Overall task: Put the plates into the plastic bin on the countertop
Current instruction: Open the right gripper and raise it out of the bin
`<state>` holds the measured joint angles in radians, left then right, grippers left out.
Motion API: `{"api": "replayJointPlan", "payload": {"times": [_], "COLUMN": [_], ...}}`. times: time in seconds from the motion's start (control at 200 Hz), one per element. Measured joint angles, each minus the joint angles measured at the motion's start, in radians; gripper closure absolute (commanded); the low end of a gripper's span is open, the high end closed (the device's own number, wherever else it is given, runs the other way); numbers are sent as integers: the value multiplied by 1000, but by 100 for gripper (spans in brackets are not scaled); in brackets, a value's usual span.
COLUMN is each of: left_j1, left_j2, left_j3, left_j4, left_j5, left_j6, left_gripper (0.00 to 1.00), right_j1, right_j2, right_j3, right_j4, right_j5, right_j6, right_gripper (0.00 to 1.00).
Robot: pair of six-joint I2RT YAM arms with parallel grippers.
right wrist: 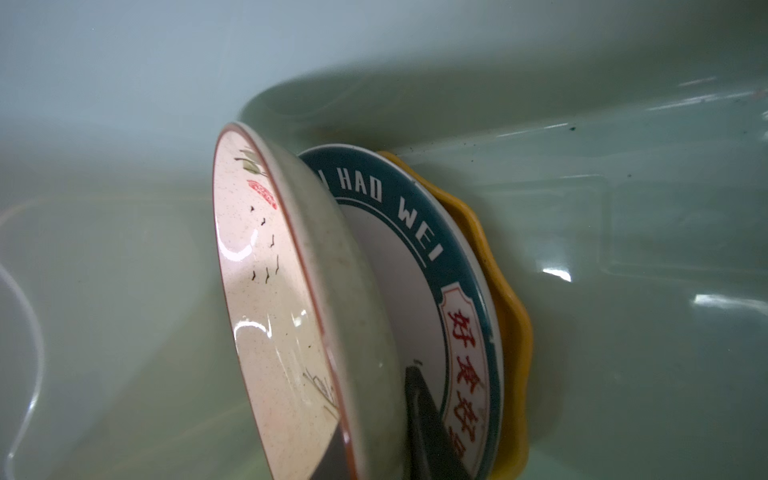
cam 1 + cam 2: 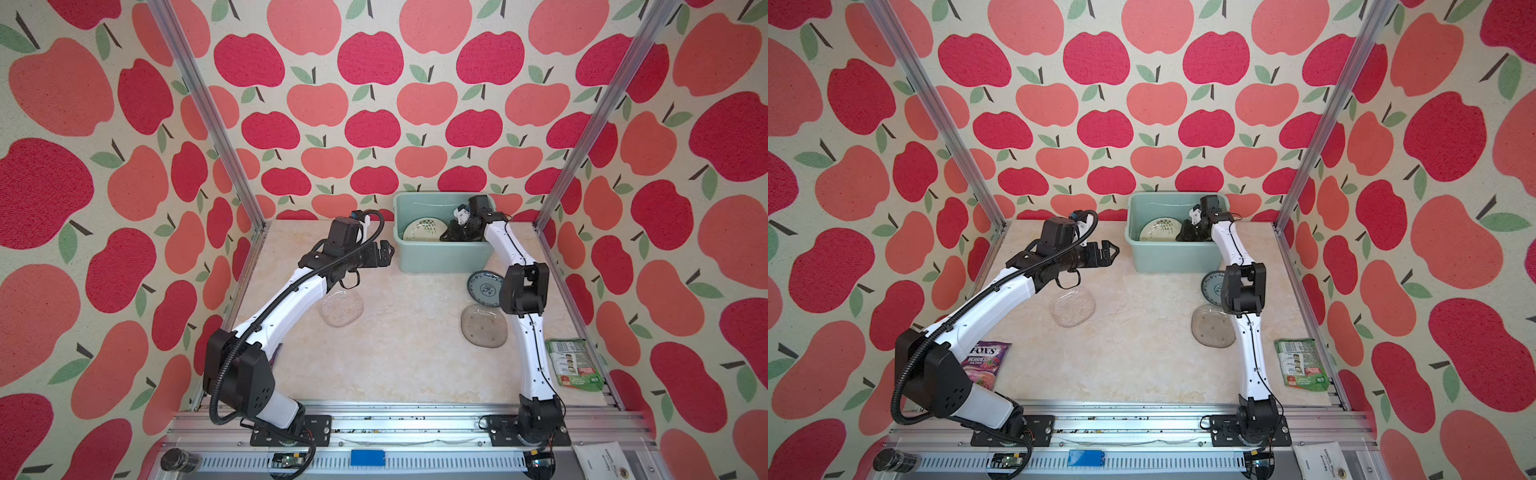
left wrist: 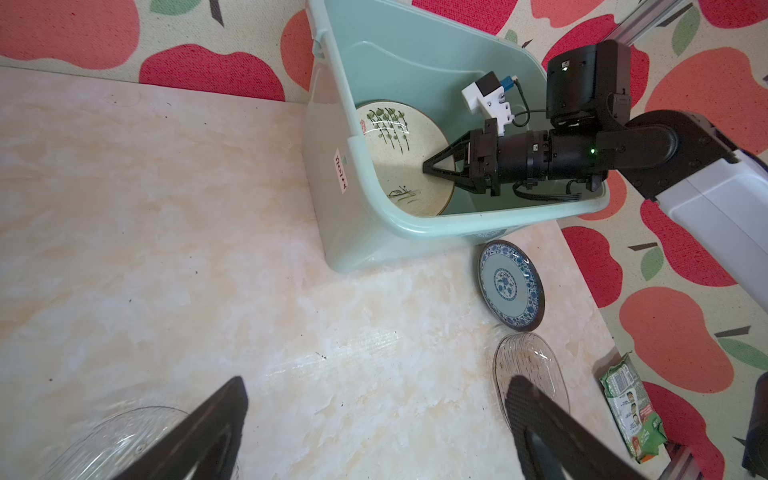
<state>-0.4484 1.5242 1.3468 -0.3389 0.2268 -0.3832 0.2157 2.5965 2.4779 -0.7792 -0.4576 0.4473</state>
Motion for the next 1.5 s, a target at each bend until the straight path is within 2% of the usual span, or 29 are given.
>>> {"api": "replayJointPlan", "payload": {"times": [0.095, 0.25, 0.595, 1.036, 1.266, 1.496], "left_j1": [5, 11, 25, 32, 32, 32], "left_j2": [0, 0, -4, -71, -124, -186], "left_j3": [0, -3, -3, -8, -9, -9], "left_j4": [0, 0, 0, -2, -12, -39], "left_j5": [0, 0, 3, 6, 0, -17], "left_j6": [0, 0, 0, 1, 9, 19], "left_gripper": [1, 1, 1, 1, 1, 1], "right_j1": [0, 3, 24, 35, 38, 40], "right_j2": [0, 0, 0, -24, -92, -176], "right_j3": [8, 11, 15, 26, 26, 26], "right_j4": [0, -8, -55, -99, -145, -170], "right_j5": [4, 24, 126, 187, 214, 227], "right_j6": [-13, -41, -122, -160, -171, -171], "right_gripper": [78, 68, 51, 41, 33, 32]}}
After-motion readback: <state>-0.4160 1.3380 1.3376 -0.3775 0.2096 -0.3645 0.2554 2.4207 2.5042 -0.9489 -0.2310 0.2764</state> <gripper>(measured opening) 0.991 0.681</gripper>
